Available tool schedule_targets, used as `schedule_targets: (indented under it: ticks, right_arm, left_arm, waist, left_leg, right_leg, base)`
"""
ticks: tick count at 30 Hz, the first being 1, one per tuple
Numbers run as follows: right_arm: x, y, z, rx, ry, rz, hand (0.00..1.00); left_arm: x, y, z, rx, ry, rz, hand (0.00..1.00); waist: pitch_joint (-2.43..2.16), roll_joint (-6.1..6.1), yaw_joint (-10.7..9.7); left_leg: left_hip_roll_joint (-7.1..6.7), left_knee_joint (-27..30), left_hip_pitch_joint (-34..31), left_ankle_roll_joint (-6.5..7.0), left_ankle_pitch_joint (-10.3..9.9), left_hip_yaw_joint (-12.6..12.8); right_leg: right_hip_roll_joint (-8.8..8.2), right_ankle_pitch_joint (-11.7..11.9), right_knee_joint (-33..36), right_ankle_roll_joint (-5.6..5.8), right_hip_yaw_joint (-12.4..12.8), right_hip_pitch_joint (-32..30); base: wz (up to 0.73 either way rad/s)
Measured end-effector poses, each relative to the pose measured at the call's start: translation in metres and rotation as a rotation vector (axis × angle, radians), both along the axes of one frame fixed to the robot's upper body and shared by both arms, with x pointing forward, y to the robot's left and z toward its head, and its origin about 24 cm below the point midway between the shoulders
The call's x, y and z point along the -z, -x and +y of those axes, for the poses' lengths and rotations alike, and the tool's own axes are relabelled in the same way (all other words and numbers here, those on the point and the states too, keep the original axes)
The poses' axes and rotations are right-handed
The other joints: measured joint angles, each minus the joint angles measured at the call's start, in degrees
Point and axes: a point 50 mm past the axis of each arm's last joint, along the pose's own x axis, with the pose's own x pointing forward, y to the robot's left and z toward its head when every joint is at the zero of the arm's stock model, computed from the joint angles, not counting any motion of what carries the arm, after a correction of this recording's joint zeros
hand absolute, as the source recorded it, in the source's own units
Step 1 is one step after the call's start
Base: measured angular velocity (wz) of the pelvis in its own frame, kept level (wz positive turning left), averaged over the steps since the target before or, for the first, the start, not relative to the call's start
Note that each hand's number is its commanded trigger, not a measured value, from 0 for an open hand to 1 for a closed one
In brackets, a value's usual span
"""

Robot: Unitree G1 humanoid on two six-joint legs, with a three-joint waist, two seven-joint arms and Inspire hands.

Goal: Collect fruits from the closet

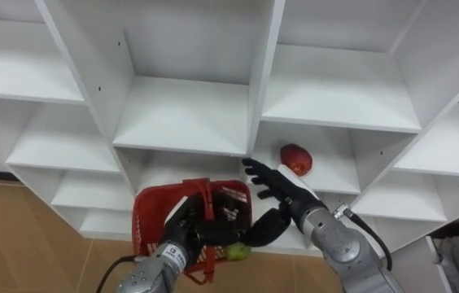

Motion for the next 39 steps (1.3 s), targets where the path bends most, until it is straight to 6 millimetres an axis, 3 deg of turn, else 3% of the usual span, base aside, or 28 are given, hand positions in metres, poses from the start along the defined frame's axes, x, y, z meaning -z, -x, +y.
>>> schedule_targets:
  ticks: [26,35,39]
  right_arm:
    - [-0.002,-0.001,0.001,-0.003,-0.004,-0.007,0.0]
    - [-0.005,-0.002,-0.004,0.003,0.032,-0.035,0.0]
    - [-0.012,-0.002,-0.013,0.062,-0.034,-0.058,0.0]
  left_arm:
    - [0.0,-0.001,0.002,-0.007,-0.002,-0.001,1.0]
    - [0.007,0.003,0.005,-0.018,-0.012,0.031,1.0]
    - [0.01,0.007,0.012,-0.068,0.024,0.056,1.0]
  waist:
    - [0.19,0.28,0.0]
    - [0.15,0.15,-0.6]
    - [0.13,0.14,-1.7]
  left_leg:
    - [0.03,-0.2,-0.1,0.04,-0.1,0.0]
    - [0.0,-0.2,0.0,0.04,-0.1,0.0]
    - [0.04,-0.2,0.1,0.03,-0.1,-0.2]
  right_leg:
    - [0.34,0.0,0.0,0.01,-0.2,-0.1]
    - [0.41,0.0,-0.1,0.04,-0.2,0.0]
    - [0.42,0.0,-0.3,0.04,-0.3,0.3]
  base:
    - [0.0]
    - [0.0]
    - [0.01]
